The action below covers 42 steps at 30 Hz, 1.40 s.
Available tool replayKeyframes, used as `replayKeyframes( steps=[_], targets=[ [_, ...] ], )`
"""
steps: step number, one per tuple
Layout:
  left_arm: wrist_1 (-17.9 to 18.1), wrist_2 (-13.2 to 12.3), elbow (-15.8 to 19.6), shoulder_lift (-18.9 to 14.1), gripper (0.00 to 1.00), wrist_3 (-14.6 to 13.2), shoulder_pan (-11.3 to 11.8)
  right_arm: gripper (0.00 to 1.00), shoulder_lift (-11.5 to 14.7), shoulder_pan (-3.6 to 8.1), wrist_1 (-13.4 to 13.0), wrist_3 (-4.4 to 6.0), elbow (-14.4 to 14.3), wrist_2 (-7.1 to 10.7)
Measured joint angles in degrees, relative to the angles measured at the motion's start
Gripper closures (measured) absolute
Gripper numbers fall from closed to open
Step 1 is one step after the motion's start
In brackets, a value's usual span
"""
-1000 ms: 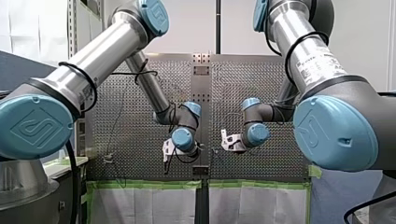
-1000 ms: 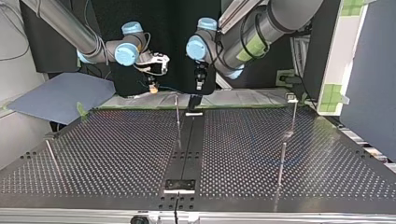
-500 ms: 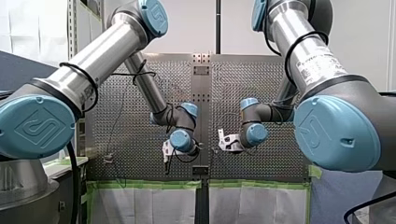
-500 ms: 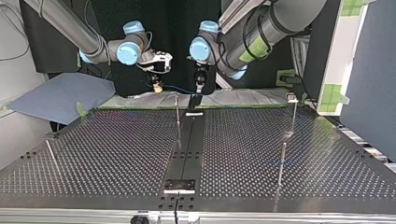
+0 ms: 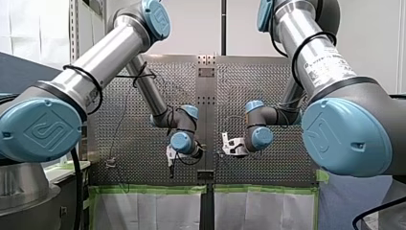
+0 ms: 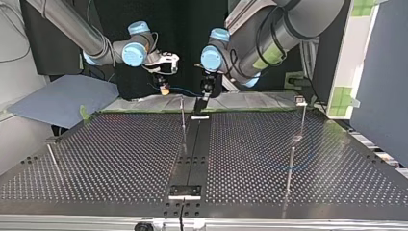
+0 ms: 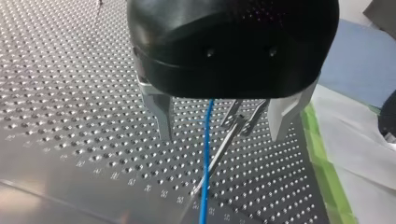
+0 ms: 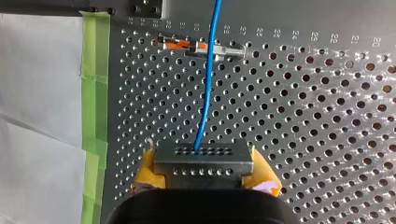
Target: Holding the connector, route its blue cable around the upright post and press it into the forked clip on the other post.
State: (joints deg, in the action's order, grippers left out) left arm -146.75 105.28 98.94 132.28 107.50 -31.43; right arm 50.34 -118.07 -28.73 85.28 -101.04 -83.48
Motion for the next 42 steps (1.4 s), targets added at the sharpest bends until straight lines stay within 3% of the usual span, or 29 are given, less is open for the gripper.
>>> replayKeyframes(
  steps=[10,17,18,19,21,22,24,25,27,28,30,35,39,42],
  targets=[
    [-2.6,-4.03,-3.09,2.61,0.0,0.86,1.8,1.0,0.01,-0.17,-0.03,0.45,0.0,0.57],
    [-2.41,-6.52,-4.06,3.92,0.0,0.76,2.13,1.0,0.01,-0.18,-0.03,0.8,0.0,0.75],
    [-2.28,-6.65,-4.07,3.94,0.09,0.6,2.16,1.0,0.01,-0.19,-0.03,0.83,0.0,0.75],
    [-2.13,-6.75,-4.07,3.96,0.09,0.39,2.19,1.0,0.01,-0.18,-0.04,0.84,0.0,0.75],
    [-1.82,-6.96,-4.08,3.97,0.31,-0.32,2.21,1.0,0.01,-0.18,-0.06,0.86,0.0,0.76],
    [-1.69,-7.0,-4.09,3.97,0.31,-0.67,2.21,1.0,0.01,-0.18,-0.05,0.86,0.0,0.76],
    [-1.46,-6.92,-4.1,3.97,0.54,-1.4,2.21,1.0,0.0,-0.18,-0.05,0.87,0.0,0.76],
    [-1.39,-6.86,-4.11,3.97,0.54,-1.61,2.22,1.0,0.0,-0.18,-0.04,0.87,0.0,0.76],
    [-1.27,-6.71,-4.11,3.97,0.75,-1.93,2.2,1.0,0.0,-0.18,-0.03,0.87,0.0,0.73],
    [-1.24,-6.65,-4.11,3.97,0.75,-2.02,2.19,1.0,0.0,-0.18,-0.03,0.87,0.0,0.71],
    [-1.21,-6.54,-4.09,3.98,0.84,-2.18,2.15,1.0,0.0,-0.18,-0.02,0.87,0.0,0.69],
    [-1.19,-6.43,-4.07,3.98,0.87,-2.29,2.05,1.0,0.0,-0.06,-0.01,0.87,0.0,0.49],
    [-1.13,-6.18,-4.05,4.0,0.98,-2.55,1.86,1.0,0.0,0.0,-0.02,0.87,0.0,0.29],
    [-1.11,-5.69,-4.04,4.01,1.0,-2.98,1.7,1.0,0.0,0.07,-0.03,1.0,0.0,0.18]
  ],
)
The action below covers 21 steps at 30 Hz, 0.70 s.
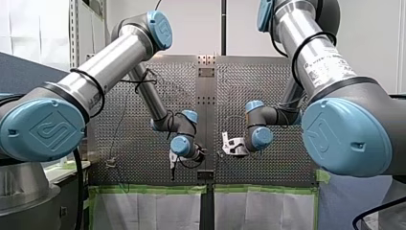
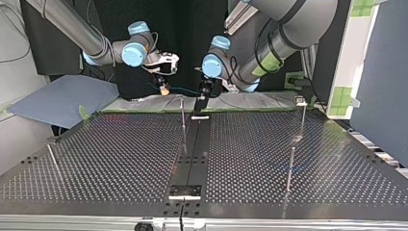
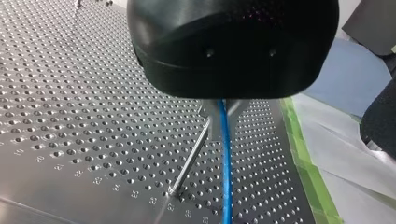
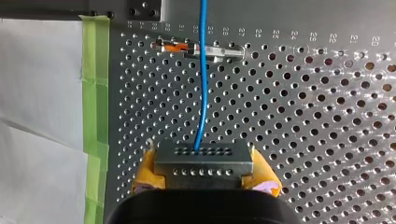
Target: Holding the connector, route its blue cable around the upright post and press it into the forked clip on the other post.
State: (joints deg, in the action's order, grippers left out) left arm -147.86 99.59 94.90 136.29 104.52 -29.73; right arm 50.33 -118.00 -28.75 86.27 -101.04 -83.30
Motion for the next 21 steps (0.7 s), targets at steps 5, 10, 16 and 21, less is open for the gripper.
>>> replayKeyframes(
  steps=[5,10,16,21],
  targets=[
    [0.01,0.33,0.06,0.02,1.0,-0.58,-0.32,1.0,0.0,0.22,0.0,0.85,0.0,-0.73],
    [0.11,0.71,0.38,0.29,1.0,-0.71,-0.83,1.0,0.0,0.54,0.0,1.62,0.0,-1.7],
    [0.64,1.79,0.5,0.57,1.0,-0.75,-1.5,1.0,-0.01,0.77,0.0,2.27,0.0,-2.7],
    [0.92,2.25,0.52,0.62,1.0,-0.7,-1.77,1.0,-0.09,0.79,0.05,2.39,-0.11,-2.95]
  ],
)
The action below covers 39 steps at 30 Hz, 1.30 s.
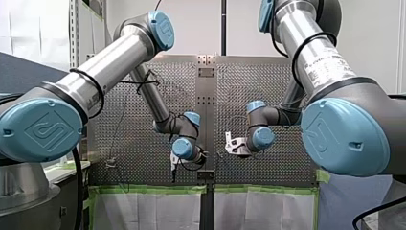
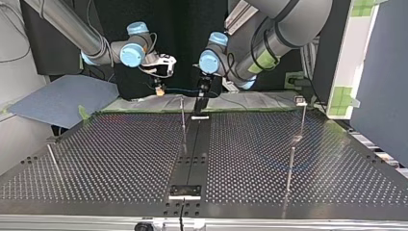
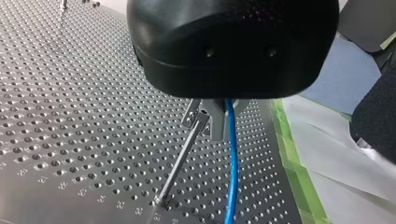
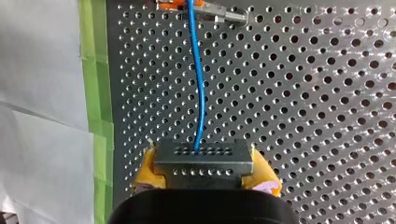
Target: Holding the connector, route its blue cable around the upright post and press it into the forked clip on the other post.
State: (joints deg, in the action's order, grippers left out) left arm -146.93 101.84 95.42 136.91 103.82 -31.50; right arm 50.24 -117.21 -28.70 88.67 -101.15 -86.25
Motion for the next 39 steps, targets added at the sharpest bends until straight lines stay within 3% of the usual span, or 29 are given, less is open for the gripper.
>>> replayKeyframes(
  steps=[4,15,39],
  targets=[
    [0.77,0.4,-0.12,0.4,1.0,0.05,-0.42,1.0,-0.45,0.0,0.0,0.02,-0.05,-0.39],
    [2.49,0.33,-2.45,5.67,1.0,0.43,-0.84,1.0,-3.0,0.22,-1.09,-0.02,-0.02,-1.81],
    [0.92,0.39,-6.42,6.18,1.0,1.07,-0.81,1.0,-3.33,2.48,-5.66,1.15,0.18,-2.42]
  ],
)
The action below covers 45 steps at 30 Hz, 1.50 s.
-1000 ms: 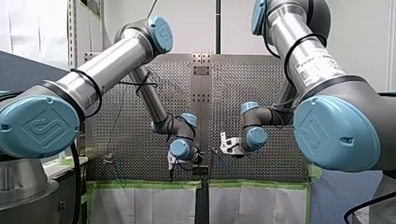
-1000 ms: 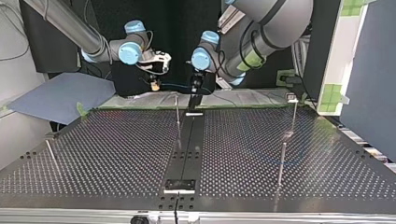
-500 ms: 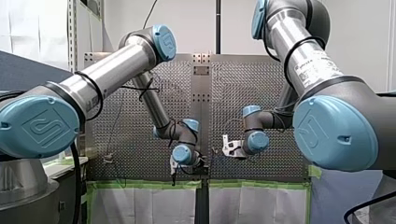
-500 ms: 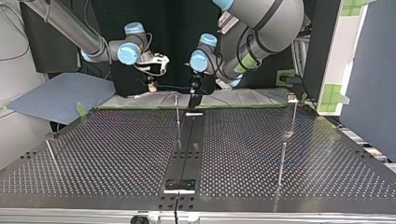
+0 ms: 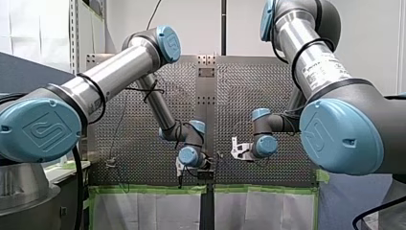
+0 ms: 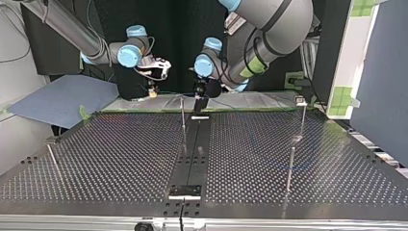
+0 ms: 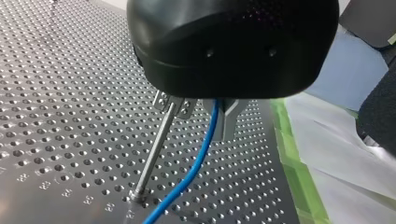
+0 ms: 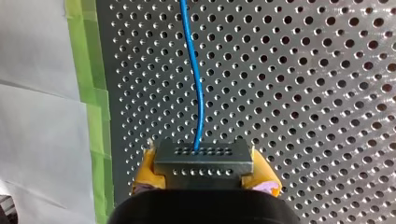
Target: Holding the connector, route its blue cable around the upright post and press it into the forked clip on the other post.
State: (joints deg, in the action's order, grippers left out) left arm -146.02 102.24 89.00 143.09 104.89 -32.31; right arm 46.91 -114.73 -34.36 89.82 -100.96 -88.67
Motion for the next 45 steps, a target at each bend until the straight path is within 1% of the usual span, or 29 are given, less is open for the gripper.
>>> replayKeyframes(
  steps=[5,8,12,16,23,28,32,36,40,45],
  targets=[
    [-0.58,-0.13,-0.98,0.0,1.0,0.28,0.09,1.0,-0.08,0.32,-1.07,0.27,0.01,-0.11],
    [-0.77,-0.09,-1.21,0.01,1.0,0.36,0.09,1.0,-0.32,0.55,-1.86,0.78,0.01,-0.35],
    [-0.81,-0.02,-1.29,0.02,1.0,0.45,0.08,1.0,-1.52,0.82,-2.68,1.24,0.28,-0.58],
    [-0.83,0.0,-1.34,0.03,1.0,0.54,0.21,1.0,-2.72,1.04,-3.05,1.52,0.65,-0.62],
    [-0.84,-0.29,-1.89,0.03,1.0,1.07,0.68,1.0,-3.22,1.42,-3.15,2.11,1.69,-0.5],
    [-1.11,-0.79,-2.73,0.26,1.0,2.04,0.82,1.0,-3.38,1.82,-3.18,2.35,2.13,-0.5],
    [-2.64,-1.23,-4.46,1.99,1.0,2.43,0.88,1.0,-3.44,2.37,-3.29,2.56,2.39,-0.38],
    [-2.44,-1.46,-5.38,3.4,1.0,2.69,0.9,1.0,-3.5,3.08,-3.37,2.63,2.53,-0.18],
    [-2.07,-1.95,-6.1,3.74,1.0,3.09,1.12,1.0,-3.56,3.6,-3.63,2.65,2.55,0.06],
    [-3.1,-2.51,-7.51,3.79,1.0,3.13,1.67,1.0,-3.64,4.21,-4.21,2.71,2.62,0.14]
  ],
)
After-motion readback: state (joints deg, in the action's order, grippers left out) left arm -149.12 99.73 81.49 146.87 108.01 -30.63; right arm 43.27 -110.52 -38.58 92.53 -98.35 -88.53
